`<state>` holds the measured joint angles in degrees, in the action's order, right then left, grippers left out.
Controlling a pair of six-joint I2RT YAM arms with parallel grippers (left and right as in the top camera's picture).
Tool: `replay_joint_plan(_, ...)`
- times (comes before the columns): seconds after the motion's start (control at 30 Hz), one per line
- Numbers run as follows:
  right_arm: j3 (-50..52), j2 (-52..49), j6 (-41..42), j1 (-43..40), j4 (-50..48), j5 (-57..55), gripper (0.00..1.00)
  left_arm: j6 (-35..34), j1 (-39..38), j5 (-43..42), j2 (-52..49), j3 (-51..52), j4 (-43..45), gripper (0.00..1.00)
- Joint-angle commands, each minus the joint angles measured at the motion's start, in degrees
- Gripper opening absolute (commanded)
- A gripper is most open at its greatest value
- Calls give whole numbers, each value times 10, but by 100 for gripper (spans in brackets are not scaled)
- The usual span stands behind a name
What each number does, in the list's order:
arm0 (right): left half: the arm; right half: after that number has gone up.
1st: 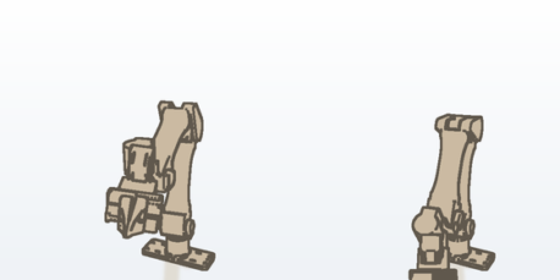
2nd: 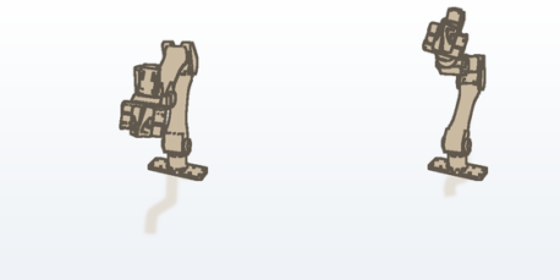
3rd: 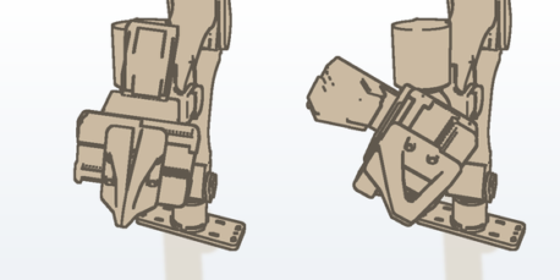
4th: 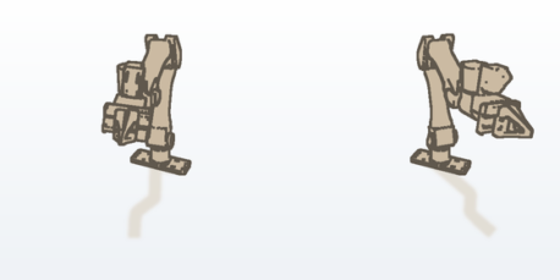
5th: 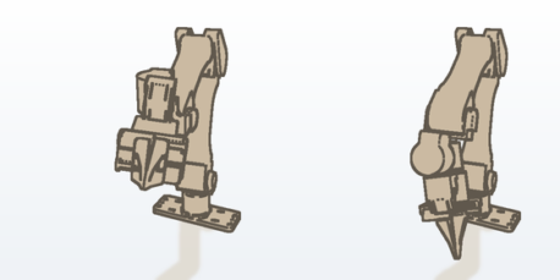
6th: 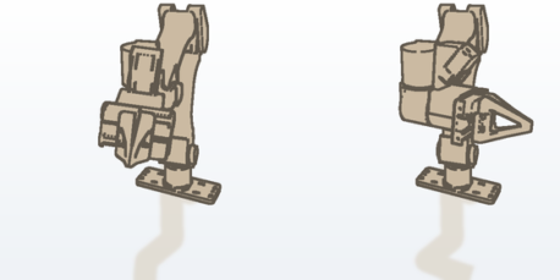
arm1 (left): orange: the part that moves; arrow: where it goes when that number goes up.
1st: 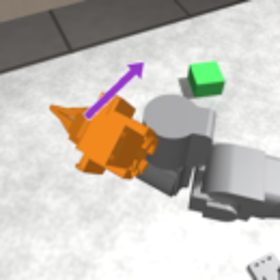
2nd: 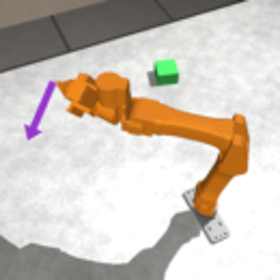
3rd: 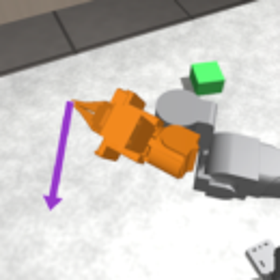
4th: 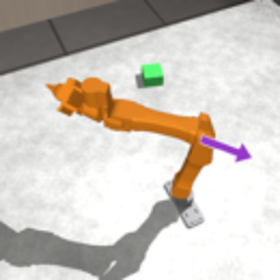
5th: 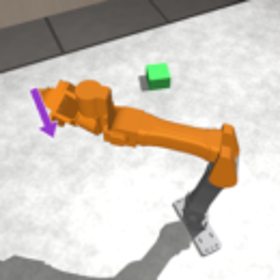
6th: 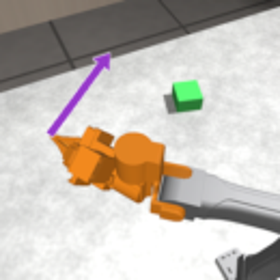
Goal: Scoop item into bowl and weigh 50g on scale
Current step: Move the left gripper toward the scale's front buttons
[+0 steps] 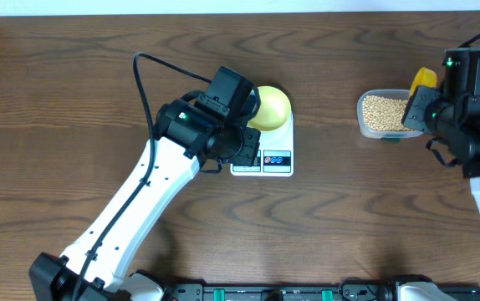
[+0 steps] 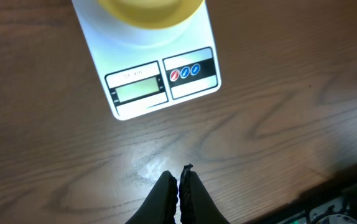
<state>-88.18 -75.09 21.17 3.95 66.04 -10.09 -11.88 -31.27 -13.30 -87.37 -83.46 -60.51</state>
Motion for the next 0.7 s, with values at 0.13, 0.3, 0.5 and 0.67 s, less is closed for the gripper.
replay_joint_plan(0.13,-2,-86,-64,-103,-9,60,1,13,2,16,-7,-1,-37,7)
replay_joint_plan(0.3,-2,-133,-151,-163,-9,186,1,13,2,16,-7,0,-42,7)
replay_joint_plan(0.5,-2,-174,-176,-171,-11,187,1,13,2,16,-7,0,-42,7)
replay_joint_plan(0.67,-2,-204,-176,-171,-14,189,1,4,2,15,-7,0,-41,7)
